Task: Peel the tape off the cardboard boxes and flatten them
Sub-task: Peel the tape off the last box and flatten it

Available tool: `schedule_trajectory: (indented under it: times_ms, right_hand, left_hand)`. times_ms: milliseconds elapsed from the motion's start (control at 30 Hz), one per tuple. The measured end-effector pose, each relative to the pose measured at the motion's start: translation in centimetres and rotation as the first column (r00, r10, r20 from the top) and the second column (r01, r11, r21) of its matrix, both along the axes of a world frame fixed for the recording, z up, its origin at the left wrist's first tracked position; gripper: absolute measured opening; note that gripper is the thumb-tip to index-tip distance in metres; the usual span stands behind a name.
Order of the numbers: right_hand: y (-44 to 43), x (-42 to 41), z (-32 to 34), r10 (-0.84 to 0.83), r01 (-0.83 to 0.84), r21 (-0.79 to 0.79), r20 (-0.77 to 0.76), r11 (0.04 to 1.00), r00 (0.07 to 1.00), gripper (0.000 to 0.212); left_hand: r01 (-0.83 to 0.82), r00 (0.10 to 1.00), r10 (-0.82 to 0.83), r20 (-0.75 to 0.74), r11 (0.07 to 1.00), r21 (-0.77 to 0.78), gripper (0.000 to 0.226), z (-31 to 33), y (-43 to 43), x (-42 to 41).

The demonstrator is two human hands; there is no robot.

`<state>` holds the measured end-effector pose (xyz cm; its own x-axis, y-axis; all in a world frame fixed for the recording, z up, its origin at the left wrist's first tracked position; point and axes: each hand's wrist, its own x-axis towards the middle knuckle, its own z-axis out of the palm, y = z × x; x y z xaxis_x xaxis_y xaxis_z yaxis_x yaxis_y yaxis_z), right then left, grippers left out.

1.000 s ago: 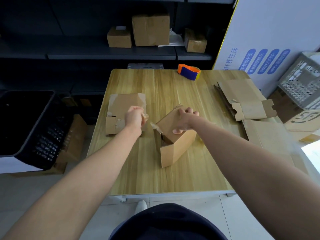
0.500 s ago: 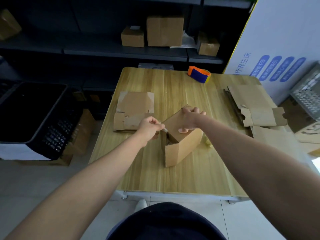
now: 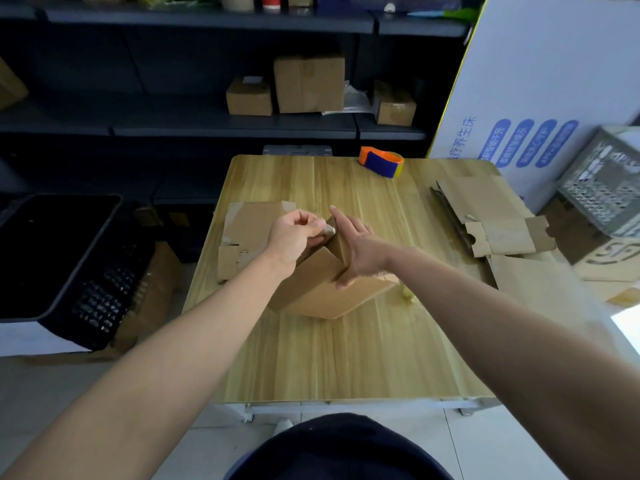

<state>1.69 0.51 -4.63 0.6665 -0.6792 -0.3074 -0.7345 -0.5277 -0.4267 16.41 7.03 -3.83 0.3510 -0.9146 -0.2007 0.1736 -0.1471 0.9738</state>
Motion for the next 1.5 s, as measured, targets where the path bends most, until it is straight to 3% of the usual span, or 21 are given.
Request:
schedule_trajectory:
  times_ms: [200, 400, 467, 600, 700, 833, 933, 1200, 1400, 1500]
  right_hand:
    - [0.8, -0.7, -1.7, -0.068, 0.066, 0.021, 0.168, 0.998, 0.983, 0.13]
    - [0.7, -1.1, -2.0, -0.093, 0.083, 0.061, 0.197, 0.995, 0.976, 0.124]
    - [0.7, -1.1, -2.1, -0.103, 0.093, 0.059, 0.191, 0.994, 0.976, 0.124]
    - [1.1, -1.4, -2.3, -0.146, 0.132, 0.081, 0.2, 0.988, 0.969, 0.123]
    - [1.5, -1.5, -2.4, -0.159, 0.146, 0.077, 0.213, 0.986, 0.964, 0.121]
    - [2.1, -2.0, -2.4, -0.152, 0.141, 0.063, 0.242, 0.988, 0.958, 0.117]
    - [2.5, -2.4, -2.4, -0.149, 0.142, 0.044, 0.261, 0.989, 0.954, 0.111]
    - [3.4, -2.0, -2.1, -0.123, 0.125, 0.006, 0.217, 0.992, 0.968, 0.105]
    - [4.3, -2.8, -2.3, -0.134, 0.132, 0.028, 0.264, 0.991, 0.955, 0.106]
    - [4.5, -4.2, -2.4, -0.195, 0.192, 0.041, 0.276, 0.981, 0.941, 0.103]
  left_hand:
    - [0.017, 0.941, -0.006, -0.339, 0.999, 0.028, 0.029, -0.1, -0.1, 0.0]
    - [-0.058, 0.909, 0.085, -0.408, 0.995, 0.076, 0.031, 0.3, -0.4, -0.4]
    - [0.02, 0.937, 0.007, -0.349, 0.997, 0.075, 0.031, 0.4, -0.3, -0.1]
    - [0.226, 0.971, -0.238, 0.016, 0.94, 0.255, 0.028, 1.4, -0.2, 0.1]
    - [0.245, 0.954, -0.293, 0.071, 0.891, 0.382, 0.024, 2.0, -0.4, 0.2]
    - [0.172, 0.984, -0.133, -0.118, 0.876, 0.45, 0.019, 1.4, -0.7, 0.6]
    - [0.095, 0.989, -0.029, -0.145, 0.877, 0.472, 0.016, 1.3, -1.1, 0.3]
    - [0.06, 0.987, -0.136, 0.085, 0.805, 0.59, 0.019, 1.3, -0.4, -0.3]
    - [-0.033, 0.982, -0.079, 0.17, 0.822, 0.569, 0.02, 0.9, 0.0, 0.3]
    - [-0.165, 0.943, -0.03, 0.332, 0.822, 0.544, 0.019, -0.3, 0.4, 1.8]
